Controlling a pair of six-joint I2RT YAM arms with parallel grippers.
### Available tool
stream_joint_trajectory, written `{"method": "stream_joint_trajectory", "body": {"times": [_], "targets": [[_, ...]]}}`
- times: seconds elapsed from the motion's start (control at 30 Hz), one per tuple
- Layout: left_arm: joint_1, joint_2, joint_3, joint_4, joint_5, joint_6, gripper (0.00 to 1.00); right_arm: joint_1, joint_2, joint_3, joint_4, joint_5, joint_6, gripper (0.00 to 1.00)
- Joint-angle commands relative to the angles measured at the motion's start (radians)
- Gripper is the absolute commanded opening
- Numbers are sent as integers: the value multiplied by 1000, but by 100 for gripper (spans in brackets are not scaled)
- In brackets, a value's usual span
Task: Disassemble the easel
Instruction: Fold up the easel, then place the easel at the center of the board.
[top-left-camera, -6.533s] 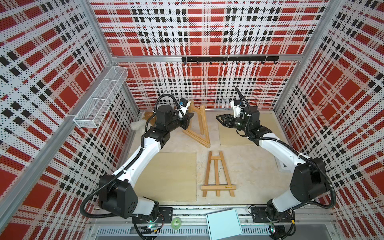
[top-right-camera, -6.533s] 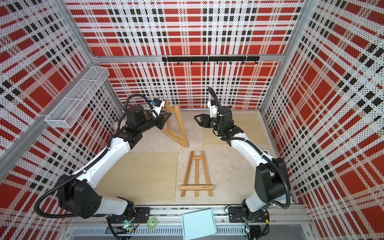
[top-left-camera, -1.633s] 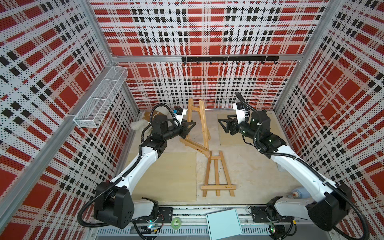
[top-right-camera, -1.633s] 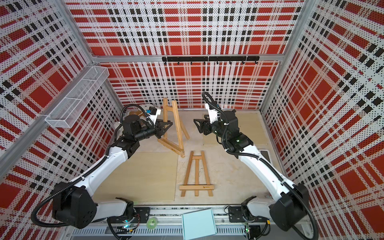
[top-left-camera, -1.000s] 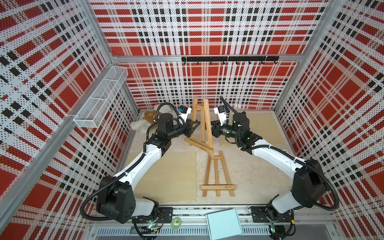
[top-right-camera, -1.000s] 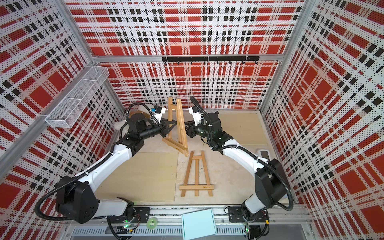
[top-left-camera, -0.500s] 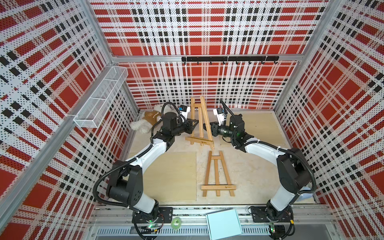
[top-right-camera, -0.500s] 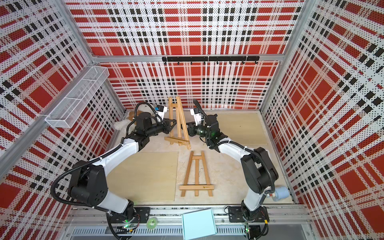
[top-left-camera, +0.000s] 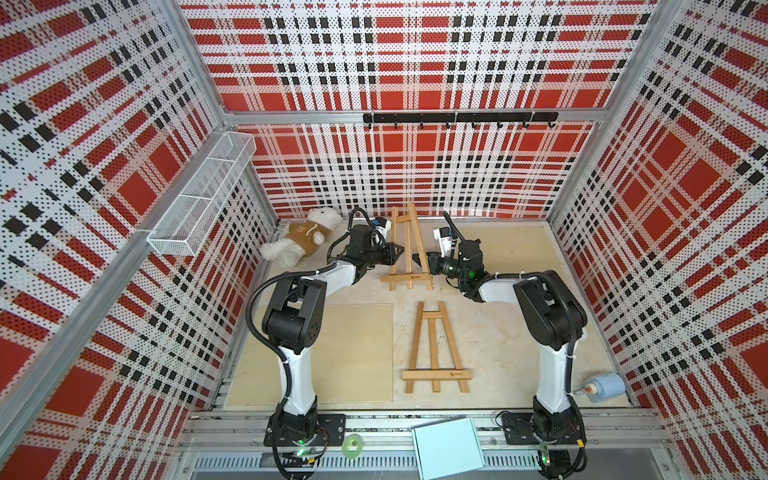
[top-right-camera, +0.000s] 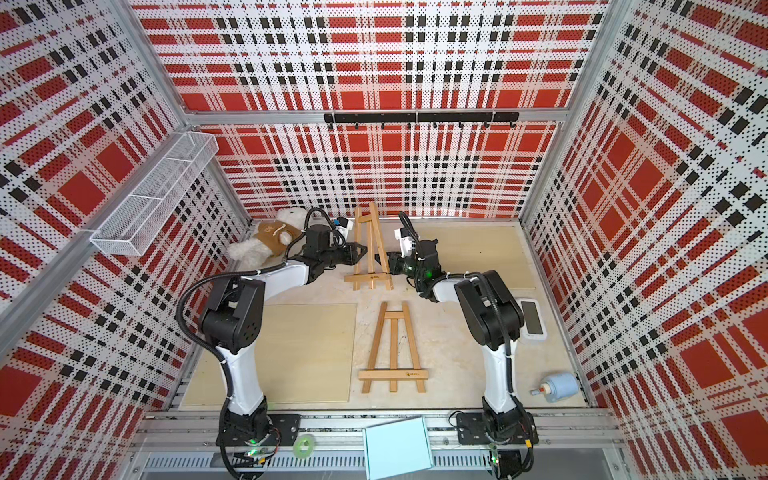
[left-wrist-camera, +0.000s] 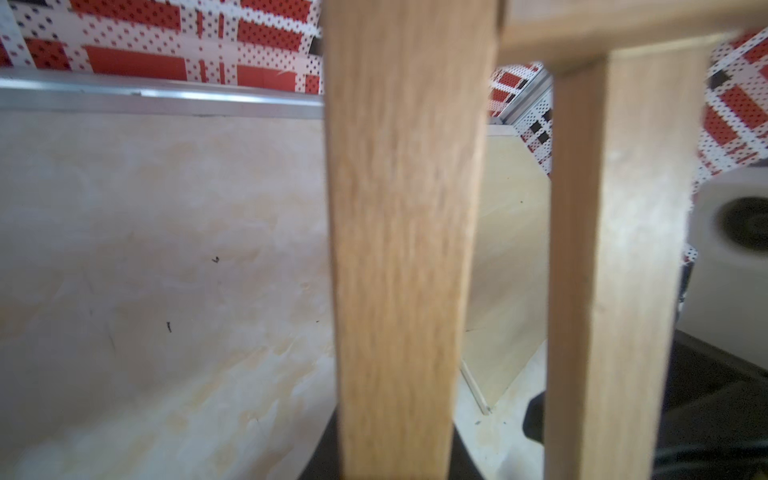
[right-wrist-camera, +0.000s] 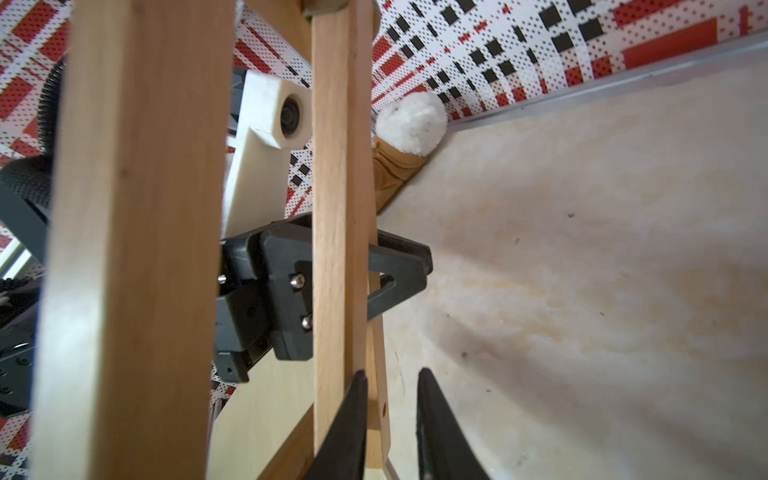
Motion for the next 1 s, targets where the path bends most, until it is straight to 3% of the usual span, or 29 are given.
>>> {"method": "stream_joint_trajectory", "body": {"times": [0.0, 0.53, 0.97], "targets": [[-4, 47, 72, 63, -5, -30, 0, 0, 41, 35, 128, -8, 10, 22], [-18, 221, 216, -87, -114, -5, 2, -40, 189, 60, 145, 49, 13, 21], [-42, 268, 330, -237, -190, 23, 2, -57, 62, -69, 9, 309, -17, 21]]}}
